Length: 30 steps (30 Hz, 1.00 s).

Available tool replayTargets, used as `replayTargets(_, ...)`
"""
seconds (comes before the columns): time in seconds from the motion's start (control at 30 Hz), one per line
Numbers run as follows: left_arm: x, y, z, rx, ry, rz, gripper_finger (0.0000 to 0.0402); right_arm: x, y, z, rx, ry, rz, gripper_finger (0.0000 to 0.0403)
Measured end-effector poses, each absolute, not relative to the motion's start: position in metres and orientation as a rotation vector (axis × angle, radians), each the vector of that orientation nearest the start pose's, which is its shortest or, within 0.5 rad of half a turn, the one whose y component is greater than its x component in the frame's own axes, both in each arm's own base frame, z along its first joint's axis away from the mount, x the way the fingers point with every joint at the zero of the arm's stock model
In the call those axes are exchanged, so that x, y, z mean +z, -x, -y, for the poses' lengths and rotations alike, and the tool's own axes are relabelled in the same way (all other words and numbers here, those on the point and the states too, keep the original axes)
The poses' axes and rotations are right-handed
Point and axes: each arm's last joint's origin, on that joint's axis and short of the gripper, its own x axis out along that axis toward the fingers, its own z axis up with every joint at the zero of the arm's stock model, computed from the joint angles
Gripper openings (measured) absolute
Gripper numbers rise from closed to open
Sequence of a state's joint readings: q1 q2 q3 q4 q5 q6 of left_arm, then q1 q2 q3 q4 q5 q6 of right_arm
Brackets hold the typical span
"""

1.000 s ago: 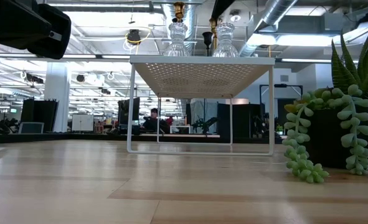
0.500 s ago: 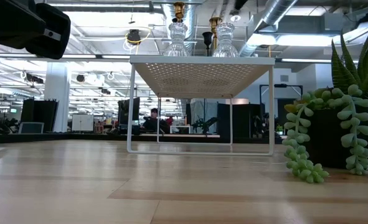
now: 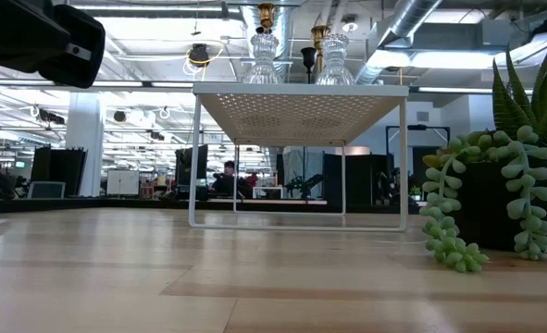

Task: Pick & Place candle stick holders
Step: Return to Home Position

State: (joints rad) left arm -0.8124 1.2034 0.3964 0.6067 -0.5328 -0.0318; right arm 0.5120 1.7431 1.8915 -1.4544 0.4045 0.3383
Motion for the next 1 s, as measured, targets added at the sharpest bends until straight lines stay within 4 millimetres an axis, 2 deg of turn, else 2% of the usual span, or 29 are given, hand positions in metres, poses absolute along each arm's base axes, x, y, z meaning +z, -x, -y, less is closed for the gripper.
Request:
replayTargets(0.17, 0.198, -0.168, 0.154, -0.226, -0.106, -0.148, 0.0006, 0.386, -0.272, -0.143, -0.128, 0.346, -1.073, 0.0002)
replayTargets(0.3, 0.208, -0.166, 0.149, -0.216, -0.138, -0.103, 0.0006, 0.401, -0.261, -0.137, -0.129, 0.370, -0.999, 0.0001)
replayTargets(0.4, 0.220, -0.163, 0.142, -0.202, -0.121, -0.054, 0.0006, 0.403, -0.260, -0.133, -0.081, 0.386, -0.936, 0.0000)
replayTargets(0.5, 0.231, -0.160, 0.135, -0.187, -0.133, -0.009, 0.0006, 0.396, -0.262, -0.129, 0.002, 0.404, -0.879, 0.0000)
replayTargets(0.63, 0.242, -0.157, 0.126, -0.228, -0.151, 0.046, 0.0006, 0.377, -0.261, -0.114, 0.038, 0.378, -0.850, 0.0000)
replayTargets(0.73, 0.249, -0.157, 0.118, -0.239, -0.162, 0.084, 0.0006, 0.361, -0.253, -0.099, 0.014, 0.355, -0.841, 0.0000)
replayTargets(0.83, 0.252, -0.162, 0.106, -0.176, -0.159, 0.092, 0.0006, 0.349, -0.242, -0.086, -0.010, 0.321, -0.800, 0.0000)
replayTargets(1.0, 0.253, -0.173, 0.080, -0.136, -0.177, 0.078, 0.0006, 0.339, -0.221, -0.069, -0.030, 0.297, -0.685, 0.0000)
